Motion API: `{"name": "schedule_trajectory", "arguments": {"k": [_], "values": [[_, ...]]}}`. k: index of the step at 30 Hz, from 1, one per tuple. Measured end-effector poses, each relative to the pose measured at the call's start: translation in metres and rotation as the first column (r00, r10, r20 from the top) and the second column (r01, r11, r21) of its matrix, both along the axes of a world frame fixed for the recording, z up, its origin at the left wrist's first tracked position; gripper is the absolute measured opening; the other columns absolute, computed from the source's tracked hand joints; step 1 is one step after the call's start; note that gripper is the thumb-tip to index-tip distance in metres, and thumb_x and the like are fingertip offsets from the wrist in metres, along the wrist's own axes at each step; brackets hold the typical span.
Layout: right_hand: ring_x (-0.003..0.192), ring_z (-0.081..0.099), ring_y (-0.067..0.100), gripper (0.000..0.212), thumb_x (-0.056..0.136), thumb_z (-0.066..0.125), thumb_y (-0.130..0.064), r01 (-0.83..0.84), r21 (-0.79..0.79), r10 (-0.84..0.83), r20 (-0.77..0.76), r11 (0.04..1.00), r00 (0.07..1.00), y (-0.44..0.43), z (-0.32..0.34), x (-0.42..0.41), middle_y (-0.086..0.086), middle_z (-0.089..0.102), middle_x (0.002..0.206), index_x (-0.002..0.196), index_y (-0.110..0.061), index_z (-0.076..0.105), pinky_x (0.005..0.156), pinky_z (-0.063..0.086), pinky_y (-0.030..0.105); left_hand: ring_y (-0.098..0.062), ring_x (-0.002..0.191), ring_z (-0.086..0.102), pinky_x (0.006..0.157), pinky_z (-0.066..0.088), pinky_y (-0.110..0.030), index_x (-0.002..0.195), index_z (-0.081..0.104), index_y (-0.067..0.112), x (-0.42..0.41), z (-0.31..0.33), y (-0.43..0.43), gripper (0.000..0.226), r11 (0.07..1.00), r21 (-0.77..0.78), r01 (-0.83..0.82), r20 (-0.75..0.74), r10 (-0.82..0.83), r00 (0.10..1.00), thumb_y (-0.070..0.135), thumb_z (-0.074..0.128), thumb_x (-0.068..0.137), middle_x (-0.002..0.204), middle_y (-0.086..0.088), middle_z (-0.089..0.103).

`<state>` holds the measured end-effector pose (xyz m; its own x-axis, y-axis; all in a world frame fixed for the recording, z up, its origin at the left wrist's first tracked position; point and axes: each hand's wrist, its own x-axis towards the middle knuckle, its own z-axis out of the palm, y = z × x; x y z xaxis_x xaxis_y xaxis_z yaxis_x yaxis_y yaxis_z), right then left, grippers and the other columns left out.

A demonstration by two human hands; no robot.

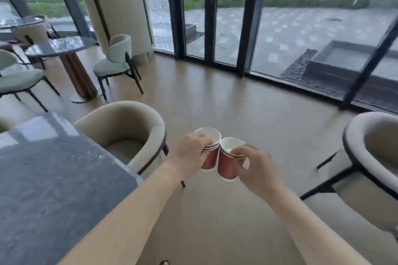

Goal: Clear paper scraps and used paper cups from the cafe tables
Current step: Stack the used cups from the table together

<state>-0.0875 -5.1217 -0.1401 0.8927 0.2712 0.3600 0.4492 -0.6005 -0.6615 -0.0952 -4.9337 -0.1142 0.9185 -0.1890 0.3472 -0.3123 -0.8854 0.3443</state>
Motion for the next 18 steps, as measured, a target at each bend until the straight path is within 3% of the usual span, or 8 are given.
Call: {"name": "schedule_trajectory", "arguments": {"k": [3, 6, 8, 11, 14, 18], "values": [[0.073, 0.056, 0.012, 0.019, 0.072, 0.064, -0.008, 0.153, -0.013, -0.153, -0.001, 0.988, 0.988, -0.062, -0.003, -0.008, -0.012, 0.061, 0.080, 0.080, -0.024, 0.066, 0.066, 0.038, 0.010, -0.026, 0.097, 0.058, 0.069, 0.021, -0.011, 0.101, 0.065, 0.010, 0.017, 0.000, -0.064, 0.021, 0.988, -0.012, 0.151, -0.002, -0.151, 0.988, 0.005, 0.056, 0.082, 0.106, -0.007, 0.064], [0.081, 0.059, 0.014, 0.019, 0.073, 0.064, -0.009, 0.308, -0.015, -0.308, -0.001, 0.951, 0.951, -0.120, -0.009, -0.018, -0.010, 0.064, 0.088, 0.085, -0.023, 0.066, 0.070, 0.044, 0.024, -0.026, 0.101, 0.056, 0.071, 0.025, -0.011, 0.104, 0.064, 0.011, 0.033, -0.001, -0.125, 0.025, 0.954, -0.039, 0.298, -0.033, -0.299, 0.954, 0.003, 0.053, 0.082, 0.114, -0.006, 0.062], [0.086, 0.058, 0.012, 0.019, 0.073, 0.064, -0.008, 0.411, -0.024, -0.412, -0.005, 0.911, 0.911, -0.155, -0.010, -0.027, -0.007, 0.065, 0.094, 0.086, -0.021, 0.067, 0.074, 0.042, 0.022, -0.026, 0.102, 0.056, 0.076, 0.035, -0.020, 0.104, 0.064, 0.013, 0.042, 0.000, -0.165, 0.025, 0.922, -0.026, 0.385, -0.061, -0.386, 0.920, 0.005, 0.053, 0.083, 0.116, -0.004, 0.061], [0.086, 0.055, 0.013, 0.015, 0.072, 0.065, -0.007, 0.539, -0.054, -0.539, 0.012, 0.841, 0.842, -0.204, -0.009, -0.039, -0.003, 0.065, 0.090, 0.083, -0.017, 0.067, 0.073, 0.033, 0.013, -0.027, 0.098, 0.057, 0.075, 0.038, -0.022, 0.103, 0.064, 0.013, 0.052, 0.000, -0.224, 0.024, 0.871, -0.012, 0.491, -0.082, -0.490, 0.868, 0.007, 0.053, 0.082, 0.114, -0.003, 0.061], [0.085, 0.054, 0.014, 0.011, 0.073, 0.064, -0.010, 0.626, -0.090, -0.629, 0.002, 0.774, 0.778, -0.249, -0.007, -0.051, -0.005, 0.062, 0.086, 0.082, -0.017, 0.065, 0.072, 0.037, 0.018, -0.030, 0.091, 0.059, 0.076, 0.047, -0.035, 0.099, 0.063, 0.011, 0.063, -0.001, -0.281, 0.021, 0.819, 0.034, 0.572, -0.120, -0.565, 0.816, 0.011, 0.054, 0.081, 0.111, -0.001, 0.060], [0.085, 0.055, 0.017, 0.013, 0.073, 0.064, -0.008, 0.738, -0.112, -0.742, 0.011, 0.666, 0.671, -0.310, -0.008, -0.062, -0.003, 0.062, 0.085, 0.081, -0.018, 0.064, 0.074, 0.044, 0.028, -0.026, 0.085, 0.057, 0.066, 0.044, -0.031, 0.091, 0.064, 0.010, 0.076, -0.004, -0.363, 0.015, 0.718, 0.025, 0.696, -0.121, -0.688, 0.715, 0.016, 0.055, 0.080, 0.103, 0.000, 0.061]]}}
